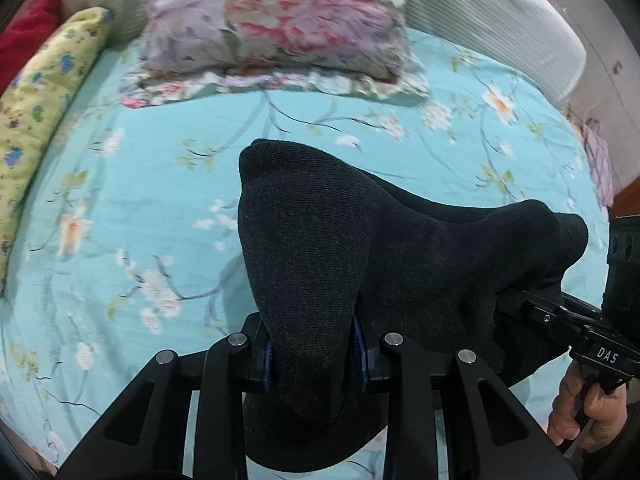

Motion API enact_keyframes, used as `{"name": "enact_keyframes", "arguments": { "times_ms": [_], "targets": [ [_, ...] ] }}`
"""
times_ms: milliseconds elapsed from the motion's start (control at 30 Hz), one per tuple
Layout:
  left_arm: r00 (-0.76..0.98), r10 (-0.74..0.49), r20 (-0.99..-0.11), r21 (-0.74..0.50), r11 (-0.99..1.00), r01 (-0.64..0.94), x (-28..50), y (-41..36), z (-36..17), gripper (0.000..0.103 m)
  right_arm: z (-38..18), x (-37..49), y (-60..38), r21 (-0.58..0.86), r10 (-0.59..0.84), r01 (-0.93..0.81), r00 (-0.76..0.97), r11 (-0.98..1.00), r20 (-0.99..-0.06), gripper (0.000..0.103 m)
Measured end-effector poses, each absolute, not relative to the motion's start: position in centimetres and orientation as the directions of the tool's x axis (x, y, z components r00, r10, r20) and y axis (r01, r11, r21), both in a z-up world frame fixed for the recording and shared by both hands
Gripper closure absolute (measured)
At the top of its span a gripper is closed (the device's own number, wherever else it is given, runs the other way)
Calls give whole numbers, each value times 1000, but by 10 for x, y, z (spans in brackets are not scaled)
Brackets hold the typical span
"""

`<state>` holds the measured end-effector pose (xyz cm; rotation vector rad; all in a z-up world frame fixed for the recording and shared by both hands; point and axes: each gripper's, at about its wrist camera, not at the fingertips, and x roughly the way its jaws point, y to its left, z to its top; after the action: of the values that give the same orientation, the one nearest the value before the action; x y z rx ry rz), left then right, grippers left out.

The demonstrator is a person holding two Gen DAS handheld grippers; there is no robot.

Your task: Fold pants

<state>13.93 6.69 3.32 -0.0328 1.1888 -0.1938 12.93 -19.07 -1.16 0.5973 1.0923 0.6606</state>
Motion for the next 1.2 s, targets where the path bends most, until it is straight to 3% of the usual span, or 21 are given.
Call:
{"name": "enact_keyframes", "arguments": {
  "times_ms": [533, 1200],
  "targets": [
    [407, -59, -911, -62, 998, 7, 165, 120, 37, 73, -5, 186, -127, 730, 782, -279, 246, 623, -573, 60],
    [408, -21, -913, -51, 997, -65, 212, 151, 19, 73, -18, 252, -83, 711, 784, -335, 186, 618, -592, 60]
  ]
}}
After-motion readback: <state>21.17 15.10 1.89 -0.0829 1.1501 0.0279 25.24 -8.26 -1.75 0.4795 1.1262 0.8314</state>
